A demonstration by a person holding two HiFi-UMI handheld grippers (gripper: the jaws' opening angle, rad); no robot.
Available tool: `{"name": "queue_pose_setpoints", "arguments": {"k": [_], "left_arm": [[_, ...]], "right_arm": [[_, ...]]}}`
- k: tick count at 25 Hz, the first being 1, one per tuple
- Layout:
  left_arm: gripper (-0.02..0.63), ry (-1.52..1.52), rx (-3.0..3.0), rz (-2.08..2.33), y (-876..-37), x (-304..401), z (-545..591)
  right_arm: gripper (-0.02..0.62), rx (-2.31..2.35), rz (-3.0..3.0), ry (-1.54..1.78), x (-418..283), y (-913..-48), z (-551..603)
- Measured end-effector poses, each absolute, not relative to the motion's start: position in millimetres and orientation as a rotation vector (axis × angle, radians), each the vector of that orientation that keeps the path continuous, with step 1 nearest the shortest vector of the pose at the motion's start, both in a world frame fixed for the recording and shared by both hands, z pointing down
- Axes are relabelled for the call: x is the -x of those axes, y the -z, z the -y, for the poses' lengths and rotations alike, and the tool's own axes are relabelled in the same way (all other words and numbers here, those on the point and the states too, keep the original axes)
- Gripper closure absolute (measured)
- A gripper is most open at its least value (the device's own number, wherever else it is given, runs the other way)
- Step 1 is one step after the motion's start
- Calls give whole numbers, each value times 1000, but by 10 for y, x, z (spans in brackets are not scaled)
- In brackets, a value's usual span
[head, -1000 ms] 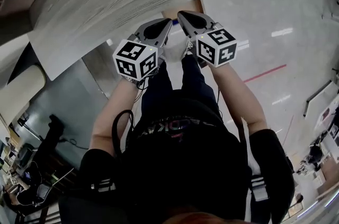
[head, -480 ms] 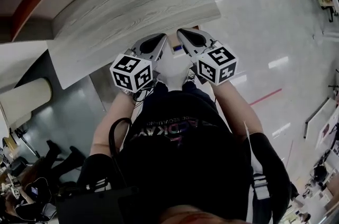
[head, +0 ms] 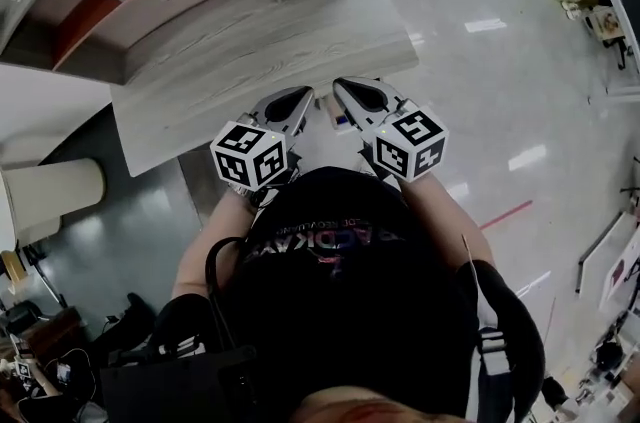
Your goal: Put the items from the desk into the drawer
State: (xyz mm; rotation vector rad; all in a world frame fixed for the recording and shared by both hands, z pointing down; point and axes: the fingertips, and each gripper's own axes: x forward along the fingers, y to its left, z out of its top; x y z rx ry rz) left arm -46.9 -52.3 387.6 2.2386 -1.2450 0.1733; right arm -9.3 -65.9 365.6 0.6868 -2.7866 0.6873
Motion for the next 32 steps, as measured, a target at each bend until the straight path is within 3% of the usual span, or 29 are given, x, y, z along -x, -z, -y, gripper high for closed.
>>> {"name": "queue_pose_setpoints", "arguments": {"k": [18,32], "left_arm": [[595,-67,-2045,1521,-3997,1166,95],[595,-63,-2022,1541,-4030,1234,-7]], "right_arm": [[577,-308,2773,-650,827,-3858,287],[578,-265,2755,-669,910,-3929,186]]}}
